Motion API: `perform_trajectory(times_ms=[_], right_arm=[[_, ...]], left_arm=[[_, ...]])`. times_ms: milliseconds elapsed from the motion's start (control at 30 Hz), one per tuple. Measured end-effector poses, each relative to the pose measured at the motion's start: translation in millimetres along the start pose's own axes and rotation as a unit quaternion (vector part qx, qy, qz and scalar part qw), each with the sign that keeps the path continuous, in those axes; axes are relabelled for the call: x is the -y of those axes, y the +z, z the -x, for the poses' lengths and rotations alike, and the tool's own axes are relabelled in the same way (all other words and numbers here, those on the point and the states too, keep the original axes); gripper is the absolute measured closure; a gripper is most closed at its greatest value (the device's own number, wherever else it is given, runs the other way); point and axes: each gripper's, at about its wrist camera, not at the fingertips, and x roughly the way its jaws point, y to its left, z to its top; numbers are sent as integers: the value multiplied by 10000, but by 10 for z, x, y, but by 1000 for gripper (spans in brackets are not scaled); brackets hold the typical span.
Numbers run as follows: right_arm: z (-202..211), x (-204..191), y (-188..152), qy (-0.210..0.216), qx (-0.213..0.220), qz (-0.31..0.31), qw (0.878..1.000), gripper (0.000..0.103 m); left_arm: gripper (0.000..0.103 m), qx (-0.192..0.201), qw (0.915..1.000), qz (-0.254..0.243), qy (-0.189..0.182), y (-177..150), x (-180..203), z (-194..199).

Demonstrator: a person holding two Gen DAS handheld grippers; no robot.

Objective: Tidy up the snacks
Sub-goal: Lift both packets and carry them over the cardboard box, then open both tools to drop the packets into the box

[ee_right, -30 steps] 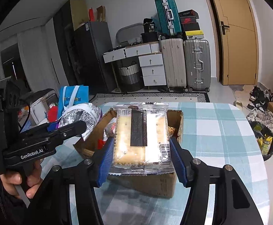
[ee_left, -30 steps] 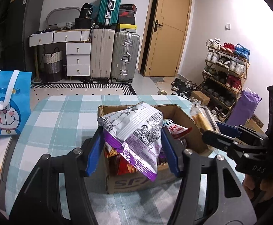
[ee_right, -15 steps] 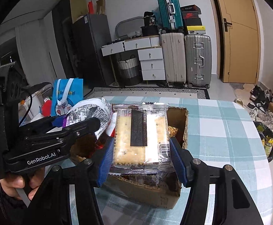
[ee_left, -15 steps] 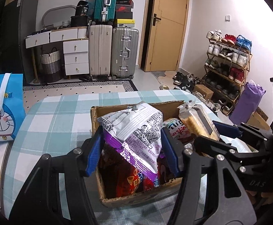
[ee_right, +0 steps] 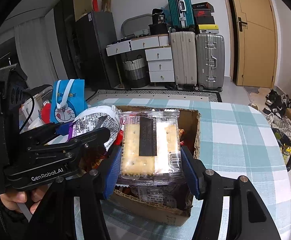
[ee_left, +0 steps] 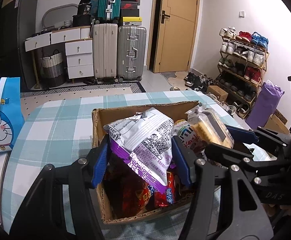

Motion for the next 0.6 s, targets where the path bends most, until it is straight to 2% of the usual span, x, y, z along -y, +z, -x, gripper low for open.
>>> perform_trajectory(times_ms=[500,600], right_arm=[[-17,-7,-31,81,-38,137,9999,44],[24,4,-27,131,-4,156,9998,44]], left_arm=[[47,-111,9999,-102,-20,-96,95,-195],[43,-137,9999,-11,-34,-109,90,-180]])
